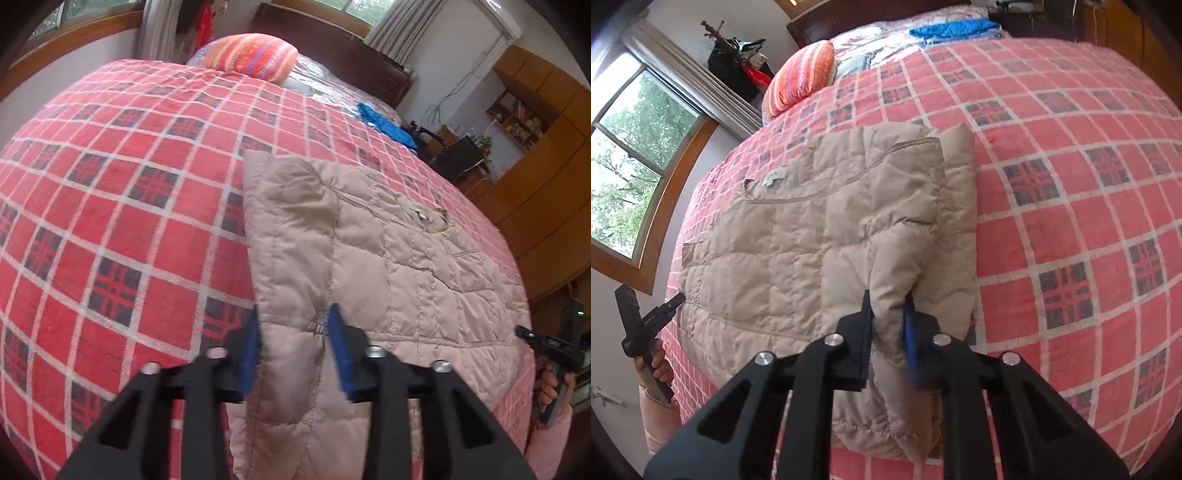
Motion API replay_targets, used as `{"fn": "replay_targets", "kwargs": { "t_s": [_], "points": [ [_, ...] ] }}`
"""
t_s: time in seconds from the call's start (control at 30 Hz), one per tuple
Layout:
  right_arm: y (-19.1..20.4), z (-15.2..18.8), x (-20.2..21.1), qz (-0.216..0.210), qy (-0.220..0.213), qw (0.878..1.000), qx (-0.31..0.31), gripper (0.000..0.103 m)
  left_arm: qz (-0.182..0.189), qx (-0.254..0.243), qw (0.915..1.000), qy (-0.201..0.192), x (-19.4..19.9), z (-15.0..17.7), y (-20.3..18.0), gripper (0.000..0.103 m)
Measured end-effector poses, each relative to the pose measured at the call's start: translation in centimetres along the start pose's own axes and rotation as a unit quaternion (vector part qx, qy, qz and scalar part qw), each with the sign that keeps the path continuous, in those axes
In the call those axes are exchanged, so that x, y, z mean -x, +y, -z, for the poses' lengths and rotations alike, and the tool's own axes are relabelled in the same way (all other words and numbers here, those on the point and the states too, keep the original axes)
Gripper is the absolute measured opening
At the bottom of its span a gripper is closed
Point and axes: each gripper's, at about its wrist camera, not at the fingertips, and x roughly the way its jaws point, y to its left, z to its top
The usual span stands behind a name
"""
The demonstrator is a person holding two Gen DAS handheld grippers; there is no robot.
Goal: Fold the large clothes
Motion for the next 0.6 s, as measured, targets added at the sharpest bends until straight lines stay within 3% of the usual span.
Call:
{"fn": "replay_targets", "kwargs": {
  "t_s": [0.03,0.13,0.4,0.6],
  "points": [
    [0.2,0.2,0.4,0.0,-0.005,1.0,0.005,0.011,-0.005,-0.007,0.9999,-0.007,0.4,0.1,-0.4,0.018],
    [0.8,0.9,1.6,-0.003,-0.019,1.0,0.019,0.01,0.007,-0.007,0.9997,-0.021,1.9,0.6,-0.7,0.012],
    [1.8,0.3,5.7,-0.028,-0.054,0.998,0.027,0.008,-0.005,-0.048,0.9926,-0.111,7.1,1.6,-3.3,0.011],
    [4.6,-3.7,8.8,-0.015,-0.105,0.993,0.046,0.008,-0.01,-0.048,0.982,-0.182,9.4,-1.8,-5.4,0.011]
  ]
}}
